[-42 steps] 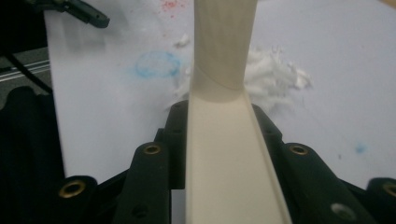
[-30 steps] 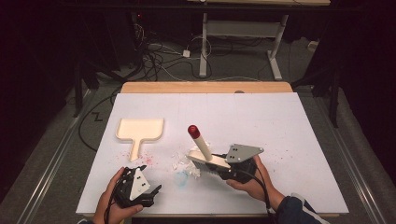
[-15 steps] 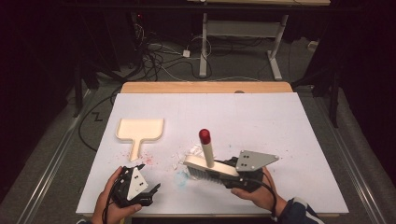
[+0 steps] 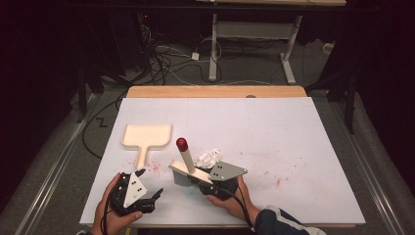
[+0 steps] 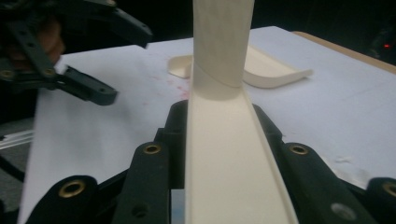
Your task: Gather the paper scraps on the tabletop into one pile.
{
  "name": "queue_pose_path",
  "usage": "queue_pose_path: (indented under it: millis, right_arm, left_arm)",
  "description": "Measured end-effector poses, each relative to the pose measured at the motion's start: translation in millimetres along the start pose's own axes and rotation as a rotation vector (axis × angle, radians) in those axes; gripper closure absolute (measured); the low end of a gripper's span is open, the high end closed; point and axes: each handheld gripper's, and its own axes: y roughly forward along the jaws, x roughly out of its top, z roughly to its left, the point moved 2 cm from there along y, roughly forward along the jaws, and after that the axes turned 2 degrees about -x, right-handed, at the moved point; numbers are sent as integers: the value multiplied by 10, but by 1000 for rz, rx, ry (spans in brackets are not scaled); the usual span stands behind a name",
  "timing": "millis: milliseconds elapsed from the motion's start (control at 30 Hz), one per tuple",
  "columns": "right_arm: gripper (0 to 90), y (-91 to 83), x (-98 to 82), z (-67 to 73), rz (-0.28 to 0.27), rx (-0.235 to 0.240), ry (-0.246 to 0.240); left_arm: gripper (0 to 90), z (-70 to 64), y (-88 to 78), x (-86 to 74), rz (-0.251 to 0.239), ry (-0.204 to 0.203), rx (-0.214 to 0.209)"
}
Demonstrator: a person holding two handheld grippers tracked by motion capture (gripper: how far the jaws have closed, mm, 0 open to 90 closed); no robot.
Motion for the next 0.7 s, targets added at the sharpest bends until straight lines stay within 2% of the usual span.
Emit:
queue_pose_path:
  millis: [167,267,367,433,533,633,700]
  right_arm:
    - [680,-87,13,-153,-3,-30,25]
    - [680,-181,100,-219,-35,-17,33]
    - [679,-319,245,-310,-77,-25,25]
    - [679,-402,336,-403,-95,-61,2]
    - [679,-446,396,-606,-94,-127,-2]
    - [679,-378,344,-846,-58,-234,-54]
    - [679,-280,271,-992,-36,-278,-54]
  left_arm:
    - [180,-20,5,1,7,3,-2]
    - [179,-38,20,4,12,9,-5]
    - [179,-46,26,9,11,13,-9]
    - [179,-39,28,8,11,7,-11]
    - [179,-33,34,6,11,6,-12]
    - [179,-34,48,9,14,8,-16]
    - [179,-38,60,14,19,13,-20]
